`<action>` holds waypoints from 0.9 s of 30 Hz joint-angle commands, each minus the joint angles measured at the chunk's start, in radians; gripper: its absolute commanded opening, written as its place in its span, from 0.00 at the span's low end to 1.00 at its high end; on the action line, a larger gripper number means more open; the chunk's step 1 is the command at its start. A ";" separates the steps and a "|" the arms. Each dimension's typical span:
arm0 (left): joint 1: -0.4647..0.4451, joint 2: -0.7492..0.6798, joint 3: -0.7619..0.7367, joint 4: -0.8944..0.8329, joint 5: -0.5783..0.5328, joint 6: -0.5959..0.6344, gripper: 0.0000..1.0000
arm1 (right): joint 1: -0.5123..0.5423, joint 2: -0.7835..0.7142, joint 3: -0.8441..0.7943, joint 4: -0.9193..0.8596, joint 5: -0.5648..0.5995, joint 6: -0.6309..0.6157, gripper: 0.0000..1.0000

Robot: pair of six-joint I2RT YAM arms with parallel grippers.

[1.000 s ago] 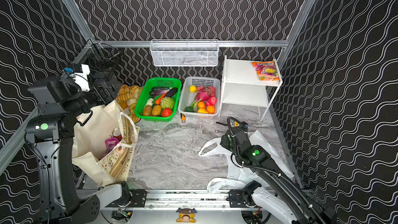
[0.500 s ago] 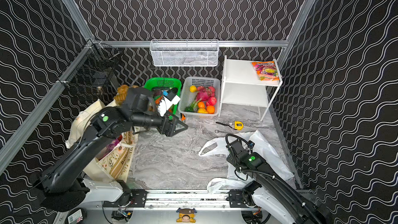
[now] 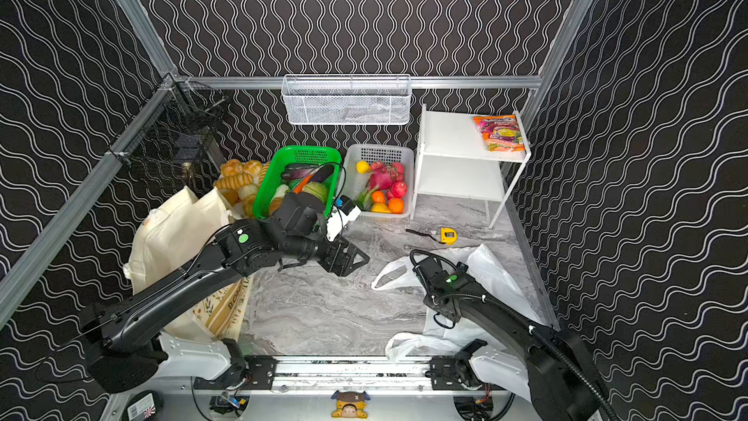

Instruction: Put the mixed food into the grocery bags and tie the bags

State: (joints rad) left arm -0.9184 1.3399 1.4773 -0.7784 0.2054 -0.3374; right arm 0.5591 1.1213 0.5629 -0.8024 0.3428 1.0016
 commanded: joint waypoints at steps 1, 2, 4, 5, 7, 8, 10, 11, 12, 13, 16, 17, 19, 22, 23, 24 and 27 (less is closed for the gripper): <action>0.000 -0.001 -0.006 0.030 -0.059 0.004 0.84 | 0.001 -0.009 0.015 0.025 -0.002 -0.047 0.30; 0.000 -0.001 -0.005 0.023 -0.072 0.005 0.83 | 0.001 -0.023 0.022 0.029 -0.013 -0.057 0.21; 0.000 -0.007 -0.012 0.017 -0.101 0.000 0.83 | 0.001 -0.058 0.034 0.054 -0.056 -0.086 0.10; 0.000 -0.011 -0.021 0.019 -0.115 -0.002 0.83 | 0.001 -0.079 0.046 0.066 -0.082 -0.100 0.05; -0.001 -0.021 -0.038 0.024 -0.138 -0.009 0.82 | 0.002 -0.113 0.071 0.087 -0.150 -0.130 0.00; -0.001 -0.024 -0.045 0.023 -0.149 -0.013 0.81 | 0.002 -0.124 0.085 0.090 -0.174 -0.138 0.00; -0.001 -0.034 -0.060 0.021 -0.184 -0.029 0.81 | 0.003 -0.136 0.125 0.087 -0.231 -0.167 0.00; 0.000 -0.037 -0.069 0.022 -0.200 -0.033 0.81 | 0.003 -0.142 0.146 0.078 -0.245 -0.176 0.00; 0.000 -0.039 -0.081 0.025 -0.214 -0.040 0.80 | 0.002 -0.145 0.168 0.070 -0.262 -0.189 0.00; 0.000 -0.041 -0.097 0.032 -0.234 -0.054 0.80 | 0.004 -0.148 0.192 0.062 -0.277 -0.202 0.00; 0.000 -0.033 -0.126 0.038 -0.268 -0.106 0.83 | 0.002 -0.175 0.243 0.046 -0.310 -0.220 0.00; 0.003 -0.035 -0.143 0.054 -0.262 -0.117 0.85 | 0.003 -0.184 0.250 0.045 -0.321 -0.219 0.00; 0.003 -0.043 -0.185 0.103 -0.236 -0.139 0.85 | 0.003 -0.215 0.259 0.057 -0.351 -0.211 0.00; 0.005 -0.055 -0.229 0.146 -0.253 -0.172 0.86 | 0.002 -0.264 0.263 0.077 -0.375 -0.196 0.00; 0.009 -0.057 -0.235 0.146 -0.269 -0.182 0.87 | 0.003 -0.278 0.264 0.074 -0.375 -0.188 0.00; 0.017 -0.058 -0.244 0.144 -0.290 -0.198 0.87 | 0.002 -0.295 0.266 0.072 -0.376 -0.183 0.00; 0.083 -0.066 -0.286 0.184 -0.224 -0.234 0.86 | 0.003 -0.344 0.263 0.079 -0.395 -0.168 0.00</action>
State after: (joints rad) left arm -0.8734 1.2797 1.2137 -0.6567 -0.0414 -0.5125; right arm 0.5613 0.8021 0.8192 -0.7368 -0.0204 0.8082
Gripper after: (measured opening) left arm 0.860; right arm 0.051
